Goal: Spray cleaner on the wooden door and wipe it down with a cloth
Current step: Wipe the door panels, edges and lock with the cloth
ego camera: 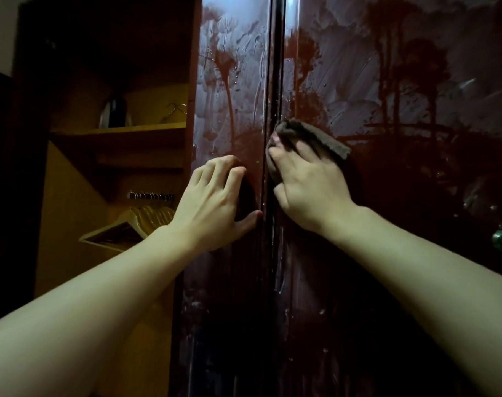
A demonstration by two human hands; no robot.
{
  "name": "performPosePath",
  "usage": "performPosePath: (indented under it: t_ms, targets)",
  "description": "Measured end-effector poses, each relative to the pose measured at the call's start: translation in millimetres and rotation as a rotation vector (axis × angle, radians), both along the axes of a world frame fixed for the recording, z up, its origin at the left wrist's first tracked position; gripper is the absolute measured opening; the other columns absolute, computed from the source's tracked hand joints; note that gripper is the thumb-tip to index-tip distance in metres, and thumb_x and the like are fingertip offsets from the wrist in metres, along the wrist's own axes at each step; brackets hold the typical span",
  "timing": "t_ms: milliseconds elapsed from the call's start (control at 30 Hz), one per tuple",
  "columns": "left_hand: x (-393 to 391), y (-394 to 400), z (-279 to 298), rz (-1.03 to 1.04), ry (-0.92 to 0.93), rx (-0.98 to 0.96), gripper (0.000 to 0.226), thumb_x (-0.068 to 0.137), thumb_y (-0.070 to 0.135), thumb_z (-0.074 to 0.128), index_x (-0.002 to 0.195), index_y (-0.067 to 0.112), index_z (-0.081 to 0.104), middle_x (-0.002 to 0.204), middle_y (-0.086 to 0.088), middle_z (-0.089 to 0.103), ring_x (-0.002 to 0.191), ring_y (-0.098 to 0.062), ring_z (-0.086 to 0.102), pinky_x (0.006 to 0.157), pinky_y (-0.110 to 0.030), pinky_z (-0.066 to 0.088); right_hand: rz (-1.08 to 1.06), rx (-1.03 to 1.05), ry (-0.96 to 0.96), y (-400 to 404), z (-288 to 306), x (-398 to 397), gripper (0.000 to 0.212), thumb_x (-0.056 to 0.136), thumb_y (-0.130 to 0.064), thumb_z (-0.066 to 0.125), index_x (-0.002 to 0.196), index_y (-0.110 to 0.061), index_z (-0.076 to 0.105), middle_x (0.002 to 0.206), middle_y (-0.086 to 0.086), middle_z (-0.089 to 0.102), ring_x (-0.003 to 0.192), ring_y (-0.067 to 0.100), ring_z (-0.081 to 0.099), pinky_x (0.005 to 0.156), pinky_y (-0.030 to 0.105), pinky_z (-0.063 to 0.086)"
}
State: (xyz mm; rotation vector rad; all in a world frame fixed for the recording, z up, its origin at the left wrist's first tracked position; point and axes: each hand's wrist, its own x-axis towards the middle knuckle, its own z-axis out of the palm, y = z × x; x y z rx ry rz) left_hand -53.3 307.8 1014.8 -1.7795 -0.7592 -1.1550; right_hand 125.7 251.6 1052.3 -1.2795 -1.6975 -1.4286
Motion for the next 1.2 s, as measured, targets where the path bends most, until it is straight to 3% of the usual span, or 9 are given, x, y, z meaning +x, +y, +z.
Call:
performPosePath:
  t_ms: [233, 400, 567, 667, 767, 967, 1033, 1100, 1200]
  targets:
    - [-6.9, 5.7, 0.1, -0.018, 0.031, 0.002, 0.076, 0.075, 0.062, 0.057, 0.122, 0.002, 0.051, 0.128, -0.018, 0.049, 0.117, -0.035, 0.045, 0.095, -0.044, 0.039, 0.141, -0.106, -0.181, 0.7, -71.4, 12.6, 0.06, 0.079, -0.025, 0.042, 0.136, -0.01, 0.055, 0.139, 0.007, 0.057, 0.13, 0.031, 0.051, 0.096, 0.045, 0.051]
    - [-14.6, 9.7, 1.1, -0.011, 0.013, 0.012, 0.077, 0.08, 0.065, 0.052, 0.123, 0.001, 0.051, 0.128, -0.019, 0.048, 0.118, -0.035, 0.046, 0.096, -0.044, 0.04, 0.103, -0.031, -0.068, 9.2, -8.2, -4.7, 0.068, 0.076, -0.034, 0.035, 0.138, -0.012, 0.051, 0.148, 0.006, 0.047, 0.128, 0.031, 0.051, 0.09, 0.042, 0.054]
    - [-21.7, 12.9, 2.4, -0.001, -0.004, 0.007, 0.076, 0.08, 0.064, 0.05, 0.122, 0.001, 0.051, 0.127, -0.019, 0.048, 0.117, -0.035, 0.045, 0.096, -0.044, 0.039, 0.124, -0.014, -0.164, 18.6, -9.9, -11.6, 0.063, 0.078, -0.028, 0.036, 0.134, -0.006, 0.056, 0.138, 0.012, 0.057, 0.129, 0.034, 0.05, 0.107, 0.043, 0.039]
    - [-27.5, 14.3, -2.2, -0.001, 0.038, 0.015, 0.074, 0.078, 0.063, 0.052, 0.121, 0.003, 0.051, 0.125, -0.017, 0.049, 0.116, -0.034, 0.046, 0.095, -0.044, 0.039, 0.203, -0.123, -0.294, 18.1, -53.0, -4.6, 0.048, 0.083, -0.023, 0.039, 0.122, -0.01, 0.065, 0.124, 0.01, 0.067, 0.121, 0.031, 0.059, 0.085, 0.048, 0.055]
    - [-33.2, 15.9, -5.2, 0.028, 0.061, 0.008, 0.076, 0.079, 0.065, 0.052, 0.122, 0.002, 0.05, 0.126, -0.018, 0.049, 0.117, -0.034, 0.046, 0.096, -0.044, 0.039, 0.205, -0.149, -0.348, 18.1, -29.8, -7.1, 0.051, 0.08, -0.029, 0.04, 0.121, -0.013, 0.067, 0.126, 0.006, 0.066, 0.122, 0.029, 0.059, 0.081, 0.043, 0.058]
    - [-45.5, 14.5, -2.3, 0.057, 0.009, -0.022, 0.08, 0.077, 0.066, 0.054, 0.122, 0.0, 0.05, 0.126, -0.019, 0.048, 0.115, -0.036, 0.046, 0.095, -0.045, 0.04, 0.148, -0.025, -0.182, 27.9, 3.2, -36.5, 0.061, 0.078, -0.034, 0.033, 0.126, -0.01, 0.063, 0.129, 0.009, 0.064, 0.125, 0.031, 0.054, 0.108, 0.041, 0.037]
    - [-53.1, 13.7, -5.5, 0.073, 0.04, -0.03, 0.08, 0.072, 0.064, 0.057, 0.121, 0.001, 0.051, 0.125, -0.019, 0.049, 0.115, -0.036, 0.046, 0.095, -0.046, 0.04, 0.237, -0.057, -0.269, 29.5, -38.4, -41.0, 0.048, 0.078, -0.027, 0.039, 0.112, -0.011, 0.069, 0.115, 0.008, 0.07, 0.118, 0.031, 0.059, 0.102, 0.041, 0.041]
    - [-60.1, 14.6, -12.4, 0.105, 0.115, -0.034, 0.082, 0.068, 0.064, 0.059, 0.12, 0.002, 0.053, 0.125, -0.017, 0.05, 0.116, -0.035, 0.047, 0.096, -0.045, 0.039, 0.275, -0.121, -0.344, 26.7, -70.1, -41.3, 0.039, 0.078, -0.024, 0.042, 0.102, -0.013, 0.07, 0.106, 0.004, 0.072, 0.111, 0.027, 0.064, 0.079, 0.039, 0.054]
    - [-67.4, 15.4, -18.0, 0.099, 0.078, -0.046, 0.082, 0.073, 0.067, 0.056, 0.122, 0.002, 0.051, 0.125, -0.017, 0.049, 0.116, -0.034, 0.046, 0.095, -0.044, 0.041, 0.238, -0.172, -0.37, 32.2, -45.1, -46.5, 0.047, 0.076, -0.03, 0.038, 0.105, -0.015, 0.072, 0.11, 0.004, 0.072, 0.108, 0.025, 0.066, 0.063, 0.036, 0.058]
